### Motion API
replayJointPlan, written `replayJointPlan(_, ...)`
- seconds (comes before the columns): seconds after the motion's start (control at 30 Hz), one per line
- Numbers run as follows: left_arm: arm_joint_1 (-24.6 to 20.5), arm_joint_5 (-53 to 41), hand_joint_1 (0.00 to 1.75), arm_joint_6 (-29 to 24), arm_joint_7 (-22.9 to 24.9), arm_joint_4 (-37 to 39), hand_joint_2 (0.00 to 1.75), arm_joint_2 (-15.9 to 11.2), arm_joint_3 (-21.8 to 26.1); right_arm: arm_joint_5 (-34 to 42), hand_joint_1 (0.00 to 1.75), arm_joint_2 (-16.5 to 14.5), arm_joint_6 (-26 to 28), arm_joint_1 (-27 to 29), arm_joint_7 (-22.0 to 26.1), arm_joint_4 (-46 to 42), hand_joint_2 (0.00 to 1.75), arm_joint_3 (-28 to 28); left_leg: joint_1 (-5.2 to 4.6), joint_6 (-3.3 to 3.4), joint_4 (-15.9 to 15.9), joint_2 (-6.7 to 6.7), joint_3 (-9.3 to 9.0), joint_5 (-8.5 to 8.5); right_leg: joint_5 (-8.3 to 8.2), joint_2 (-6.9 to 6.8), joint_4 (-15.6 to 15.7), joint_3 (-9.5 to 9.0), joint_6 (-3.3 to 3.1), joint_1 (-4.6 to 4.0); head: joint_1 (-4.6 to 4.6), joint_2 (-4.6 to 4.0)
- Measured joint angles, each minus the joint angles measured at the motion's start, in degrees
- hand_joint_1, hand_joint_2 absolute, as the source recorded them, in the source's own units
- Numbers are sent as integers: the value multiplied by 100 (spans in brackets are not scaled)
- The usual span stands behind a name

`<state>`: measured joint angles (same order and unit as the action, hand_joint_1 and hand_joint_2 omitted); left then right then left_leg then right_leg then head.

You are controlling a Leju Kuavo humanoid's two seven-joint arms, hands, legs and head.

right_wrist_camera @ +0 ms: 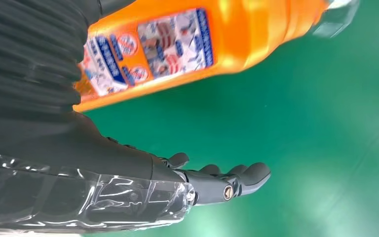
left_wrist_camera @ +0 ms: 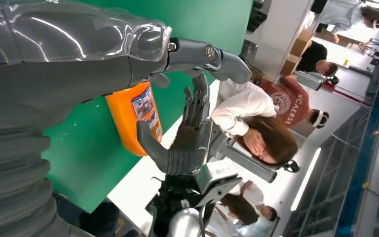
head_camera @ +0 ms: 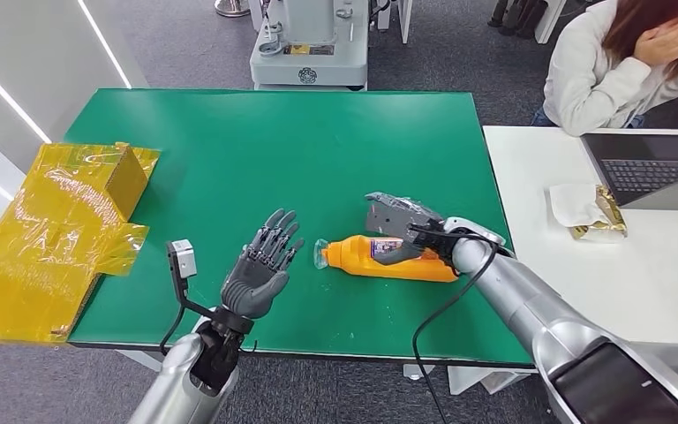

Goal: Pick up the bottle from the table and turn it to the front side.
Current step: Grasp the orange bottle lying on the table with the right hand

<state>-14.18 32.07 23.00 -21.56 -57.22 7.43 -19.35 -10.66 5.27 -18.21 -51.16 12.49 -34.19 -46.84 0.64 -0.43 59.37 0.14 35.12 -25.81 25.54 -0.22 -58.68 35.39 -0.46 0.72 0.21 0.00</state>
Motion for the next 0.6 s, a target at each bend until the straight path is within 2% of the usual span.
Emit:
replayJointPlan(0.33, -10, 110, 0, 52, 1, 207, 175, -18, 4, 829, 0, 158, -352, -62, -116, 10, 175, -102, 0, 0, 1, 0, -1, 0, 0, 0, 1, 0, 0, 0, -1, 0)
replayJointPlan(0.6, -97, 118, 0, -29, -14, 323, 175, -24, 11, 1207, 0, 440, -339, -22, -160, -140, 175, -179, 0, 0, 2, -1, -1, 0, 0, -1, 1, 0, 0, 0, 0, 0)
